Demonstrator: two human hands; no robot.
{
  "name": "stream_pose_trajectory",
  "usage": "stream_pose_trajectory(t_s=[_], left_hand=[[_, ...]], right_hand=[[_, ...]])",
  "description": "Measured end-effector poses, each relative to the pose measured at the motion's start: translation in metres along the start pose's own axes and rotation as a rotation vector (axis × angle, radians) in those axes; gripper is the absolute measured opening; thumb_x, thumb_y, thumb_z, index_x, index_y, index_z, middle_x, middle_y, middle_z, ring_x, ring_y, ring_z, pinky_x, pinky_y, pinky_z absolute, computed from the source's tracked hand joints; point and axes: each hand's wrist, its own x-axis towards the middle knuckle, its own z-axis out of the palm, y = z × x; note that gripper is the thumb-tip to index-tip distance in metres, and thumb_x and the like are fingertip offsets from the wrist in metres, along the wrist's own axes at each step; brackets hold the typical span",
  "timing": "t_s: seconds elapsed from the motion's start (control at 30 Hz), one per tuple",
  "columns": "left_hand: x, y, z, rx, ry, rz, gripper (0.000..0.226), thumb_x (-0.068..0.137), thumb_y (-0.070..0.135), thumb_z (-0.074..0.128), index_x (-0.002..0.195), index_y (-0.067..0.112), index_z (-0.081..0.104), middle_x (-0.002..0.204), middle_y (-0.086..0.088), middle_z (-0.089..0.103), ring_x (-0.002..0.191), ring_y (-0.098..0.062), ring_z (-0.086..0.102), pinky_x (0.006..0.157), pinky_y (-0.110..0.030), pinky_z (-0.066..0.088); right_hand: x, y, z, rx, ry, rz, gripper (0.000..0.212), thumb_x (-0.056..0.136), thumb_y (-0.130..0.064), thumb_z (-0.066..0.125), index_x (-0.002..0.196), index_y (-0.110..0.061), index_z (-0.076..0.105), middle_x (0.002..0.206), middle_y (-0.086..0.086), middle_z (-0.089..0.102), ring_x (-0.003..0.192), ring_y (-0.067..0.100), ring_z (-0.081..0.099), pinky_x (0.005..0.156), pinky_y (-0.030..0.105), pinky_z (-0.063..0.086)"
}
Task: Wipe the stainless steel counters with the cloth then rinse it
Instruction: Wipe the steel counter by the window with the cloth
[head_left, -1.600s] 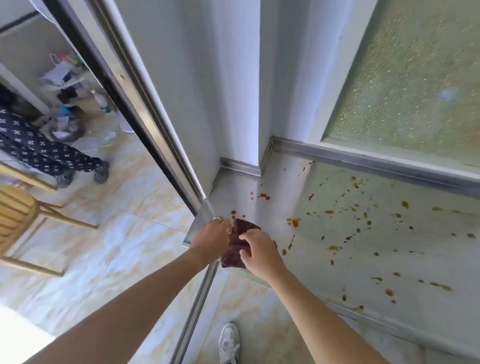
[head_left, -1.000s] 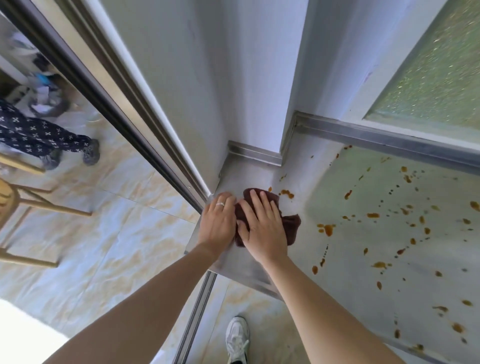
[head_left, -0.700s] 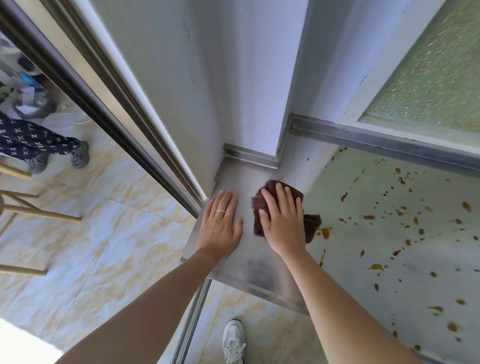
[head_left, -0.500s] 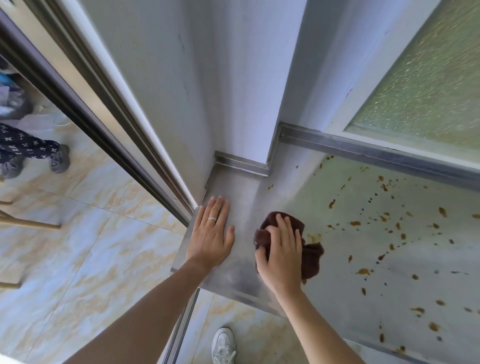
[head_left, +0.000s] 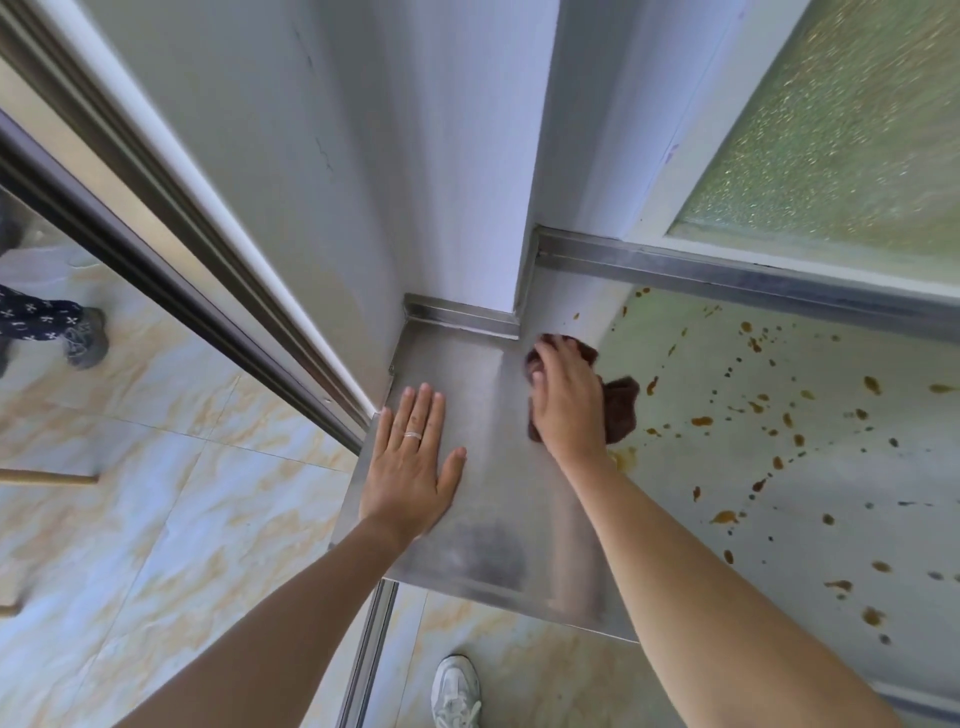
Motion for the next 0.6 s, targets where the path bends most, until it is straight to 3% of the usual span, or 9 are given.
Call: stream_pose_trajectory(t_s=[0.1, 0.2, 0.27, 0.3, 0.4, 0.47, 0.6], left_hand=[[0.0, 0.001, -0.002, -0.013, 0.012, -0.01, 0.072, 0.105, 0.055, 0.015, 0.164, 0.016, 0.005, 0.173, -0.002, 0.001, 0.159, -0.019, -0.01, 0.129, -0.048, 0.005], [0.0, 0.007, -0.005, -0.044, 0.021, -0.031, 0.07, 0.104, 0.052, 0.012, 0.164, 0.014, 0.01, 0.172, -0.003, 0.005, 0.159, -0.019, -0.007, 0.129, -0.046, 0.002], [-0.001, 0.013, -0.006, -0.052, 0.047, -0.045, 0.07, 0.104, 0.048, 0.015, 0.164, 0.011, 0.013, 0.172, -0.006, 0.008, 0.16, -0.02, -0.002, 0.129, -0.045, 0.004], [-0.002, 0.014, -0.005, -0.055, 0.06, -0.057, 0.069, 0.104, 0.046, 0.017, 0.163, 0.009, 0.015, 0.172, -0.007, 0.009, 0.16, -0.021, 0.001, 0.129, -0.045, 0.006], [-0.003, 0.014, -0.002, -0.063, 0.103, -0.1, 0.069, 0.104, 0.043, 0.017, 0.162, 0.004, 0.018, 0.171, -0.014, 0.011, 0.159, -0.027, 0.006, 0.129, -0.044, 0.007], [-0.003, 0.013, 0.001, -0.082, 0.118, -0.115, 0.068, 0.105, 0.041, 0.012, 0.16, 0.001, 0.02, 0.169, -0.018, 0.015, 0.159, -0.029, 0.01, 0.129, -0.045, 0.008], [-0.002, 0.015, 0.005, -0.11, 0.167, -0.128, 0.065, 0.105, 0.034, 0.014, 0.159, -0.001, 0.022, 0.168, -0.02, 0.021, 0.159, -0.027, 0.011, 0.129, -0.044, 0.01]], right_hand=[[-0.001, 0.042, -0.031, 0.042, 0.049, 0.245, 0.036, 0.105, -0.009, 0.051, 0.139, -0.001, 0.058, 0.148, 0.02, 0.056, 0.142, 0.039, 0.048, 0.112, 0.057, 0.043], [-0.008, 0.048, -0.07, 0.199, 0.107, 0.357, 0.037, 0.108, -0.011, 0.048, 0.144, -0.003, 0.054, 0.146, 0.017, 0.057, 0.136, 0.034, 0.054, 0.114, 0.035, 0.039], [-0.021, 0.019, -0.079, 0.258, 0.147, 0.193, 0.039, 0.106, -0.011, 0.052, 0.145, -0.005, 0.053, 0.144, 0.013, 0.059, 0.133, 0.026, 0.056, 0.113, 0.024, 0.036], [-0.031, -0.001, -0.073, 0.271, 0.095, 0.047, 0.041, 0.104, -0.011, 0.055, 0.145, -0.007, 0.052, 0.143, 0.011, 0.06, 0.132, 0.022, 0.055, 0.114, 0.025, 0.036], [-0.063, -0.048, -0.03, 0.172, -0.153, -0.243, 0.049, 0.105, -0.029, 0.051, 0.152, -0.018, 0.045, 0.154, -0.001, 0.052, 0.148, 0.013, 0.041, 0.121, 0.041, 0.033], [-0.068, -0.062, -0.004, 0.102, -0.173, -0.257, 0.05, 0.108, -0.04, 0.044, 0.155, -0.022, 0.042, 0.161, -0.004, 0.045, 0.155, 0.013, 0.031, 0.125, 0.045, 0.027], [-0.036, -0.076, 0.022, 0.059, -0.164, -0.247, 0.058, 0.105, -0.046, 0.043, 0.155, -0.017, 0.042, 0.165, 0.002, 0.039, 0.156, 0.021, 0.03, 0.127, 0.045, 0.024]])
